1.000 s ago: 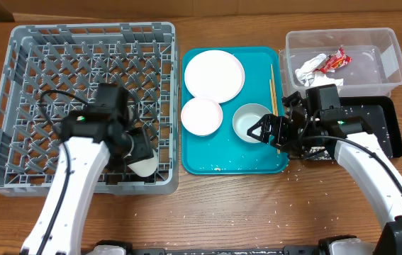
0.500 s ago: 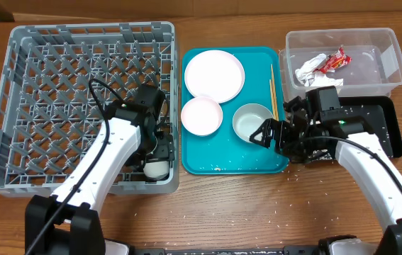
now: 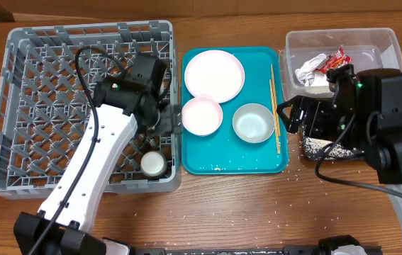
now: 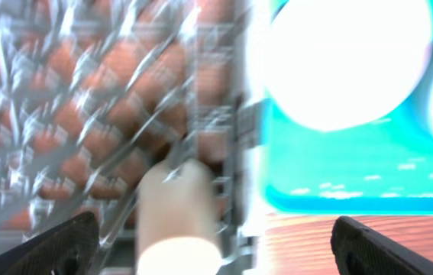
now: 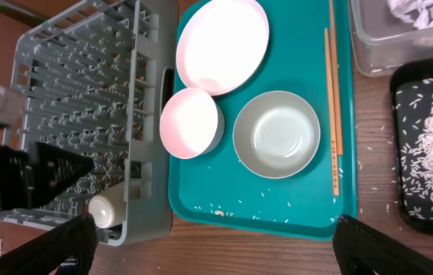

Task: Sort waste into correct bins and load items into the dishwasher
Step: 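Reach left gripper to the white bowl on the teal tray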

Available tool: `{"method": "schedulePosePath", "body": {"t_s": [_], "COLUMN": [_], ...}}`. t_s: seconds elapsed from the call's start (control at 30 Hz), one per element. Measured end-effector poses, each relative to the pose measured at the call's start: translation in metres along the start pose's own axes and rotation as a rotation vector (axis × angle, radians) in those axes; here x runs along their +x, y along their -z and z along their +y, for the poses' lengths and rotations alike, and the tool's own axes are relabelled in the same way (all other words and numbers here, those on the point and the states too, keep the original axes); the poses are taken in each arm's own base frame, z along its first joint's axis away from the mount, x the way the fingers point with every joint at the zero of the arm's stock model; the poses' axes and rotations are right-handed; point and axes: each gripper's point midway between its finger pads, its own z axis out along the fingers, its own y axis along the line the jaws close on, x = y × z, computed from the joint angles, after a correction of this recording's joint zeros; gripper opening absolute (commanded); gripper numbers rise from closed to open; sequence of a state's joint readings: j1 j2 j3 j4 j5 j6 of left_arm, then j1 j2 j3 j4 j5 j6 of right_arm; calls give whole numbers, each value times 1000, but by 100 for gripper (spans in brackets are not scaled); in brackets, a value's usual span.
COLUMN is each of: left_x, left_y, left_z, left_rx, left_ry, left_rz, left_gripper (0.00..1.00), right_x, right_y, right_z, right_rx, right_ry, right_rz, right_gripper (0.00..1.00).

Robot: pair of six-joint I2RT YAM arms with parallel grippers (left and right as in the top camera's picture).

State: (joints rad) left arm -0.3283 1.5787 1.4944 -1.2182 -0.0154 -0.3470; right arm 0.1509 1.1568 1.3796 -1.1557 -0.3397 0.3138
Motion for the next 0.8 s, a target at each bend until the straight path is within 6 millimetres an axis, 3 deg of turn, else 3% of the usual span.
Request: {"method": "schedulePosePath", "body": {"t_s": [0.2, 0.33, 0.6, 0.8], "left_x": [-45, -56, -46, -31], "left_y": [17, 2, -66, -84], "left_z": [-66, -92, -125, -155], "left_rx": [128, 146, 134, 190], "left_ry": [-198, -266, -267, -159], "left_rz": [-243, -279, -176, -129], "left_gripper": [94, 90, 88, 84], "right_x": [9, 14, 15, 15], "right_y": [-5, -9, -14, -14], "right_z": [-7, -12, -17, -17], "right_rx": [31, 51, 71, 73], "right_ry": [-19, -35, -42, -43], "right_rz": [47, 84, 101, 101], "right_gripper": [95, 94, 93, 93]}}
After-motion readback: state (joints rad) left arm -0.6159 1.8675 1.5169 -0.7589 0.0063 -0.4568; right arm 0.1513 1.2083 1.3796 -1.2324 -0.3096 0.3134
